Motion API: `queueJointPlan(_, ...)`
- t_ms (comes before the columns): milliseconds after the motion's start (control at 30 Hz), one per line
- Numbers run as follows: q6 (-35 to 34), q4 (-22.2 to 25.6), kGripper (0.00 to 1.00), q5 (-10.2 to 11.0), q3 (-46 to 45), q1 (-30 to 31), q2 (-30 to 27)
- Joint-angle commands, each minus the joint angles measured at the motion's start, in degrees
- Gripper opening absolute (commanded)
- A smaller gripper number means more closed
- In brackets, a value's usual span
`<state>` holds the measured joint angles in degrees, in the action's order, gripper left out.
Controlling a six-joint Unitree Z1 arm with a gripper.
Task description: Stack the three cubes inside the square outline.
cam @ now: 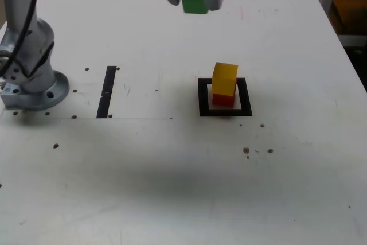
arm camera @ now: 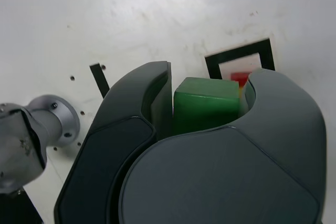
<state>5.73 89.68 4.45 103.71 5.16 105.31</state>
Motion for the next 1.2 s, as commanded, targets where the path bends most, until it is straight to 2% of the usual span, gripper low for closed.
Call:
queueJointPlan(0, -0.64, 0.66, 0.31, -1.45, 1.78, 1.05, 2.07)
queueJointPlan(167, -2.14, 2.43, 0.31, -4.45, 8.17, 3.37, 7.97)
queueJointPlan(267, -3.20, 3.39, 0.31, -5.26, 11.01, 4.40, 11.14)
queueJointPlan(400, -3.96, 3.77, 0.31, -6.04, 11.66, 4.91, 12.56)
queueJointPlan(667, -4.36, 4.10, 0.31, -6.02, 11.08, 5.22, 14.10)
queueJointPlan(900, -4.08, 4.02, 0.31, -4.81, 10.34, 4.43, 15.72)
queueJointPlan(1167, -3.81, 4.01, 0.31, -4.72, 10.36, 4.33, 16.50)
